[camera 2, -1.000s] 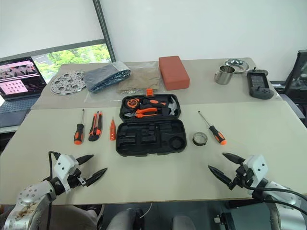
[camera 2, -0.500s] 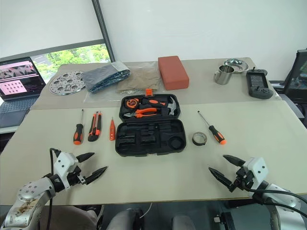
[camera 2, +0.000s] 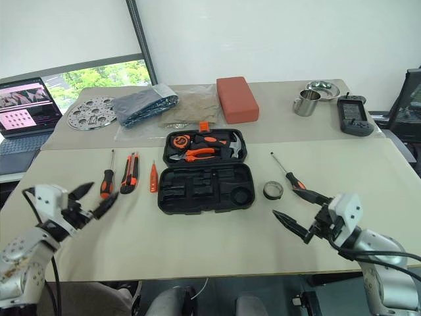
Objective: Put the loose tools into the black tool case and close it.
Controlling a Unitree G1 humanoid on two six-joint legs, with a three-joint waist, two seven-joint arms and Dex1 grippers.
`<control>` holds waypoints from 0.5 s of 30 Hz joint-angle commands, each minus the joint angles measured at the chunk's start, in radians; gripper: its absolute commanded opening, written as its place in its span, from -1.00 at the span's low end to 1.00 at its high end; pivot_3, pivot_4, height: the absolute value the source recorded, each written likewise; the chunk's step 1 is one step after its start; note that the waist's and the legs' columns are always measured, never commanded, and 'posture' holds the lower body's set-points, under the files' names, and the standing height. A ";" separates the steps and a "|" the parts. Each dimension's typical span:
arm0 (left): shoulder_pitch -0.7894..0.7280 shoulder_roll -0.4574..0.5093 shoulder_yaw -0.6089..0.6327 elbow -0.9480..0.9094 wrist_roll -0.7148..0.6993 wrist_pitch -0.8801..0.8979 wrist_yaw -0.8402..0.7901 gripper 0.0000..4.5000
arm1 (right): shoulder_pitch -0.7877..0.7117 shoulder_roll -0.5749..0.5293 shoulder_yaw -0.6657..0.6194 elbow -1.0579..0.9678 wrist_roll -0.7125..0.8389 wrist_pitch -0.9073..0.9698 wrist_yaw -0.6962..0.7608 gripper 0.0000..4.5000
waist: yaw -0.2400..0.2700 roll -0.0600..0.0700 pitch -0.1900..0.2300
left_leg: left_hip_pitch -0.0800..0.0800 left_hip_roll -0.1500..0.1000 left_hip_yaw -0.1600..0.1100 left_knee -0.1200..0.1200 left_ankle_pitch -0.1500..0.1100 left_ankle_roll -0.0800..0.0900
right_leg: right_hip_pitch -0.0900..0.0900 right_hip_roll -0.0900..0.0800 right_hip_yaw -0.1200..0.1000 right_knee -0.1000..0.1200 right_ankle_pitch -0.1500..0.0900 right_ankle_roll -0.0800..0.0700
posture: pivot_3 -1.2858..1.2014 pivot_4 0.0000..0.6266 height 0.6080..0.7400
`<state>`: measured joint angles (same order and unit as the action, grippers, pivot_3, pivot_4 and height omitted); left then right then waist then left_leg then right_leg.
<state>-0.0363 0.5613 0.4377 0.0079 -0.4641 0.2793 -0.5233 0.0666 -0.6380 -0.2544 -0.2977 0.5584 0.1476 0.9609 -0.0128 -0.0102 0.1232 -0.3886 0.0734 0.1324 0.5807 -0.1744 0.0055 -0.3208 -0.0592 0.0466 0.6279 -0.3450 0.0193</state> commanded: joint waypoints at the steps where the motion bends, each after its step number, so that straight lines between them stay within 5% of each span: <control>1: -0.089 0.035 0.016 0.057 0.045 0.101 0.126 1.00 | -0.086 -0.015 0.031 -0.098 0.056 0.069 -0.022 0.98 | 0.000 -0.002 0.001 | 0.000 0.000 0.000 0.000 0.000 0.000 | 0.000 0.000 0.000 0.000 0.000 0.000 | 0.03 -0.52 1.00; 15: -0.292 0.048 -0.131 0.219 0.159 0.209 0.140 1.00 | -0.207 0.007 0.113 -0.169 0.052 0.128 -0.085 0.98 | 0.007 -0.006 0.000 | -0.002 -0.002 0.000 -0.001 0.001 -0.002 | -0.002 0.000 -0.002 0.000 0.000 0.000 | 0.03 -0.52 1.00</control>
<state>-0.3047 0.5956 0.3032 0.2247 -0.3131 0.4852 -0.3815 -0.1274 -0.6301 -0.1283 -0.4248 0.6026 0.2745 0.8846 -0.0063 -0.0157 0.1235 -0.3903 0.0713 0.1326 0.5797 -0.1734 0.0036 -0.3228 -0.0594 0.0447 0.6276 -0.3450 0.0195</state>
